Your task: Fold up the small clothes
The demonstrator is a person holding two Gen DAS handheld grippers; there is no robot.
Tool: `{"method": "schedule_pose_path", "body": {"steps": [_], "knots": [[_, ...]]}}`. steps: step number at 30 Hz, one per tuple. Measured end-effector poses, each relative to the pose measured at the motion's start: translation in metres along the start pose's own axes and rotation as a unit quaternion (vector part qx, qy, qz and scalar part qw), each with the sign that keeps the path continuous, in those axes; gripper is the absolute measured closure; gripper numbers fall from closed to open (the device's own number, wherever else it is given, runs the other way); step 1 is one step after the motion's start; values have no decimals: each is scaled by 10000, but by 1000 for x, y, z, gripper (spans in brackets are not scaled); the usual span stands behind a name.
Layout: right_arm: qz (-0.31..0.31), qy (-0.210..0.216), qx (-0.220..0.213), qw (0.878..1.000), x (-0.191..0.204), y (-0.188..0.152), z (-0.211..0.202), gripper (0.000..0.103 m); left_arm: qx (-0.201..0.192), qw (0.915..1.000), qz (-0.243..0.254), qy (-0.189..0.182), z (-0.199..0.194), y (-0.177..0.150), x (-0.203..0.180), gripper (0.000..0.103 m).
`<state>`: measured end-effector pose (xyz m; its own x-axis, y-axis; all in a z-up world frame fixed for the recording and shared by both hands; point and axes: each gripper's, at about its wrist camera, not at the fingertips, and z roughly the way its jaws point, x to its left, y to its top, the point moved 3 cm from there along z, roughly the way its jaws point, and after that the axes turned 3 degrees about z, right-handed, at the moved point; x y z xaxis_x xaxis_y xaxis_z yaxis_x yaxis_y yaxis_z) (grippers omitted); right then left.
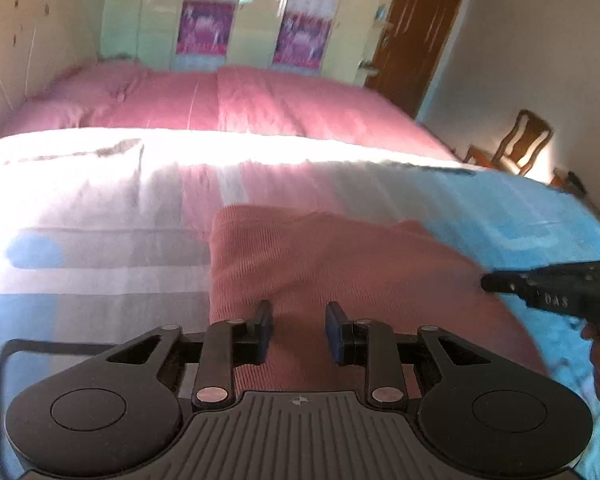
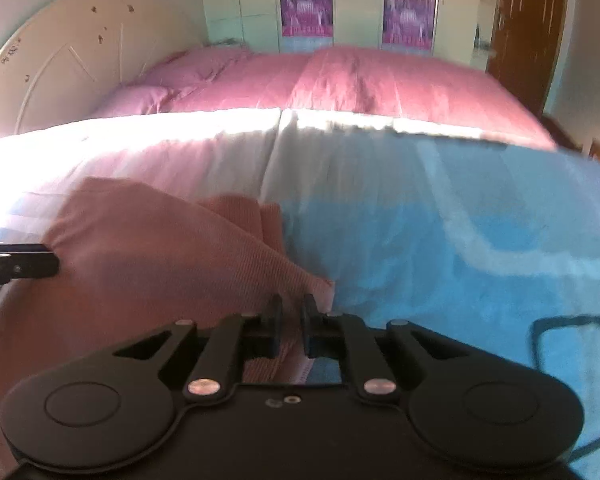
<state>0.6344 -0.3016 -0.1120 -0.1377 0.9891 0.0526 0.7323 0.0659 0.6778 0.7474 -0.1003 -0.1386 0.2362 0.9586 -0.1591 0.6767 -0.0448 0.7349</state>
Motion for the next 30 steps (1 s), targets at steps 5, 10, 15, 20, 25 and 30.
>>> {"method": "schedule_pose_path", "body": {"steps": [5, 10, 15, 20, 25, 30], "knots": [[-219, 448, -422, 9979, 20, -31, -57, 80, -114, 9994, 97, 303, -46, -36, -17, 75], [-752, 580, -293, 9951, 39, -67, -72, 83, 108, 9980, 340, 516, -57, -61, -29, 75], [-823, 268, -66, 9962, 45, -74, -69, 82, 111, 9961, 437, 762, -65, -46, -37, 74], [-832, 482, -331, 9948, 51, -78, -105, 79, 47, 9917, 483, 1193, -84, -60, -45, 24], [-941, 306, 137, 9950, 41, -100, -88, 75, 578, 9892, 463, 1264, -67, -82, -49, 24], [-335, 342, 334, 9983, 19, -108, -80, 50, 620, 9894, 247, 1287, -66, -91, -45, 23]]}}
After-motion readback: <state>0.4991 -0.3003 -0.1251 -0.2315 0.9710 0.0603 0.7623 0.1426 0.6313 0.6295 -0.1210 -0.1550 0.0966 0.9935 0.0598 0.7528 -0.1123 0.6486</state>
